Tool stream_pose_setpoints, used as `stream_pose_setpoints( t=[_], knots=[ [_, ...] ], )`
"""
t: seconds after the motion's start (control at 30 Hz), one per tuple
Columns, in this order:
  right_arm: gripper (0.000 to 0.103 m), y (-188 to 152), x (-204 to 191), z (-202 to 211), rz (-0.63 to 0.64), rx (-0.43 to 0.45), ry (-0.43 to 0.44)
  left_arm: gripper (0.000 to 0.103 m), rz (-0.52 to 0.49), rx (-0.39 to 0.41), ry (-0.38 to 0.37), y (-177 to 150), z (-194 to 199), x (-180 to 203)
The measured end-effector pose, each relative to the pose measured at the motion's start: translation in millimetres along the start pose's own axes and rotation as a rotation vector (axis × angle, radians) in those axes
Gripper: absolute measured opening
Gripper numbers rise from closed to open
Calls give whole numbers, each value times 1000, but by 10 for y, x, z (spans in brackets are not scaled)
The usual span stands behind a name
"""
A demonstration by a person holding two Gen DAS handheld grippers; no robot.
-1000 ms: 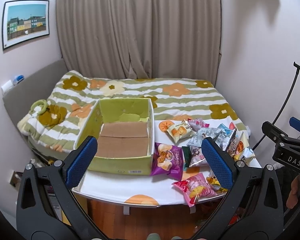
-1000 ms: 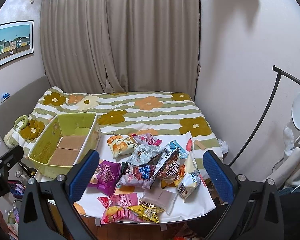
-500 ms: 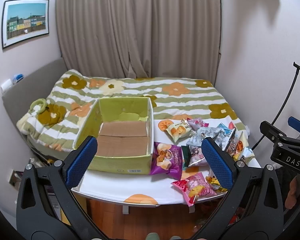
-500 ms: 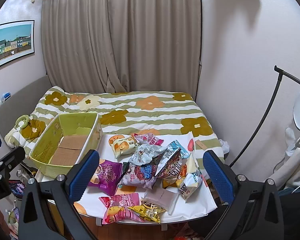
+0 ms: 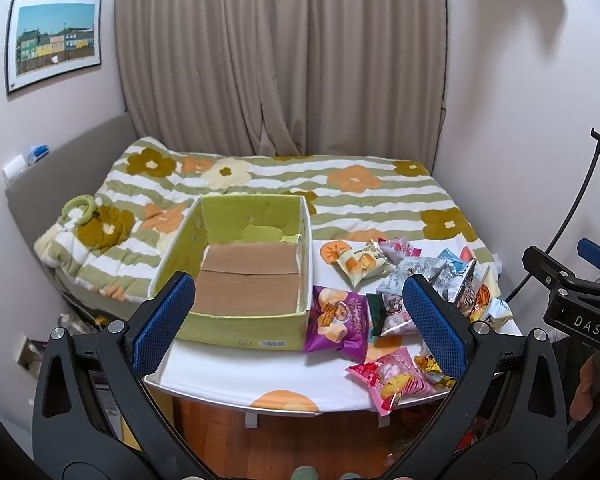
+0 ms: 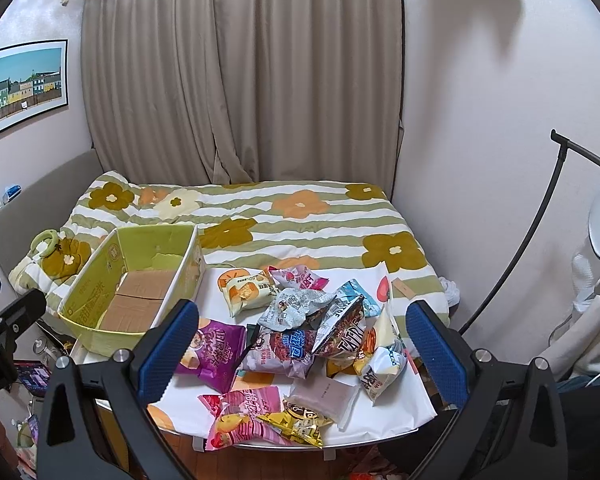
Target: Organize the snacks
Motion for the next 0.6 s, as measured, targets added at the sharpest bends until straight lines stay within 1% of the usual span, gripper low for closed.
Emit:
stream_pose_setpoints(
  t=[0.6],
  knots=[
    [103, 15, -21, 15, 1, -1, -2, 103, -2, -8, -8, 14, -66, 29]
  ],
)
Point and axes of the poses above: each gripper's, at about its wrist camera, not at the fingertips, and z roughly against the way its jaws point, x to its right, y to its top, the point moved 2 cm from there along -z, roughly the way its jaws point, and after that the axes turned 4 degrees about -x, right-handed, at the moved point
